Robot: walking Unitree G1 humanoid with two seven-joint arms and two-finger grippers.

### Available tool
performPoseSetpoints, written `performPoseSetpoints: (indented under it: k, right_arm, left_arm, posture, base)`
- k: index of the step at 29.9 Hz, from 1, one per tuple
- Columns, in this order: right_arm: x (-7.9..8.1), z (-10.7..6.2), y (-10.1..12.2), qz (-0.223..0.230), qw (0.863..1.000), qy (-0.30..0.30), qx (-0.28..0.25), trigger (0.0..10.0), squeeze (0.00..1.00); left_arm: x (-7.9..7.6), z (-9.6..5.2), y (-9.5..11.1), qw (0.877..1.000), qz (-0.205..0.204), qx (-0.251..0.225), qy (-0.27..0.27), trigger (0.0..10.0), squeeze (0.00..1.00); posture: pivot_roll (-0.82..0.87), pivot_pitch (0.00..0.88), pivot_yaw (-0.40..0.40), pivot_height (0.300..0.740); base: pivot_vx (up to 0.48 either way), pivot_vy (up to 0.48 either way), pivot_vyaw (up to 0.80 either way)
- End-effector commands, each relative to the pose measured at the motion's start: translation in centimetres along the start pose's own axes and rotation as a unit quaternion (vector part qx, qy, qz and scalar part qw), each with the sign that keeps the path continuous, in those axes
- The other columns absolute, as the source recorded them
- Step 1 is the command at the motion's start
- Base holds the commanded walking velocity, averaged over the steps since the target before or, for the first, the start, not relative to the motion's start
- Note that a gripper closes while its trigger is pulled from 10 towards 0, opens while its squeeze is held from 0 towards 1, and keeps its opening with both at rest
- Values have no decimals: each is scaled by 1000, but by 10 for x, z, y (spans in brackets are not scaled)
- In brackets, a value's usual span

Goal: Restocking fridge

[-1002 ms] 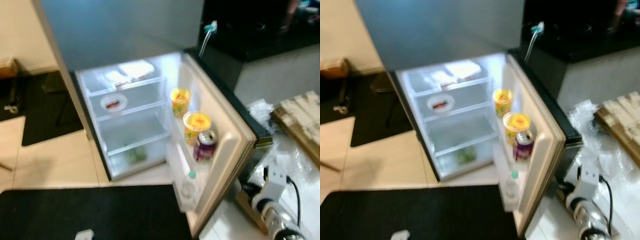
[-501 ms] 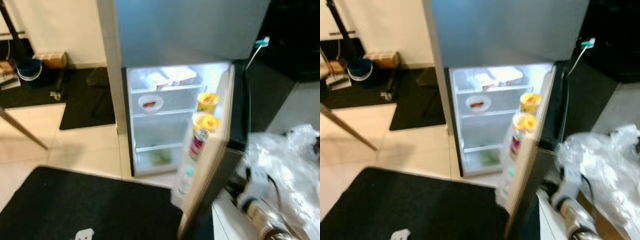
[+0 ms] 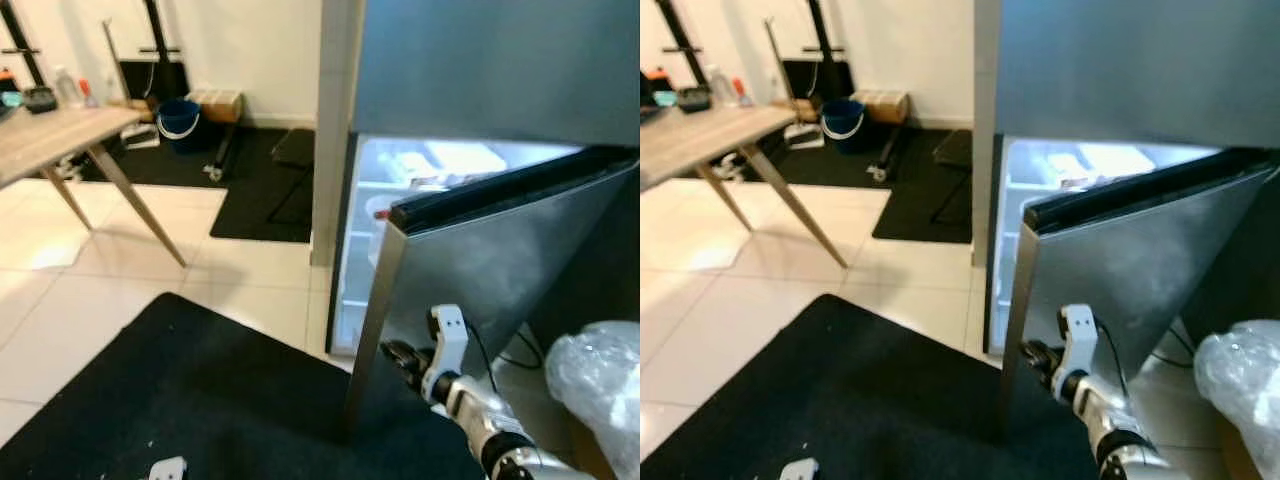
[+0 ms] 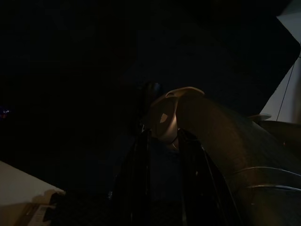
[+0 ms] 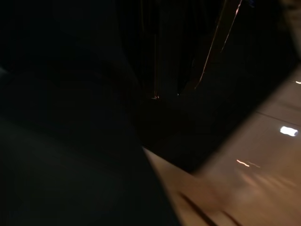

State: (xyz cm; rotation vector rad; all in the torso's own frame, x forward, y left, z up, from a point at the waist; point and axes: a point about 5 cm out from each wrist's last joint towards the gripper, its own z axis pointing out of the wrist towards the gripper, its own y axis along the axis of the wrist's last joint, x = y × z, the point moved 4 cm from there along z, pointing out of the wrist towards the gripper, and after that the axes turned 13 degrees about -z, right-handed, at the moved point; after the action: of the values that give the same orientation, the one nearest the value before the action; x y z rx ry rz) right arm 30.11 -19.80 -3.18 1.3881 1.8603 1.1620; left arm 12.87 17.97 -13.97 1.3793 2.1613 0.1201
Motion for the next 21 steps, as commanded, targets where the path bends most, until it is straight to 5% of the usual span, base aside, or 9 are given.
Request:
performPoseSetpoints:
  k: [1,5,16,21]
  right_arm:
    - [-3,-3,-12,-10,999,-14,31,10000,0]
    - [-19,-29,-60,-8,989,-79,122,10000,0]
    - [-12,-64,-120,9,971,-104,217,10000,0]
    - [-5,-78,-142,11,962,-103,252,10000,0]
  left_arm:
    - [1,-1,-15,1000,-5,24,7,10000,0]
    - [0,-1,-15,1000,7,26,5,10000,0]
    - [-1,0,-14,1000,11,26,0,10000,0]
    - [3,-1,-13,1000,6,25,17,10000,0]
  posture:
    - [-42,0,-35,740]
    - [-42,0,-35,740]
    - [-51,0,-30,740]
    - [-51,0,-30,740]
  base:
    - [0,0,0]
    - [0,0,0]
    - [0,-386,0]
    - [0,0,0]
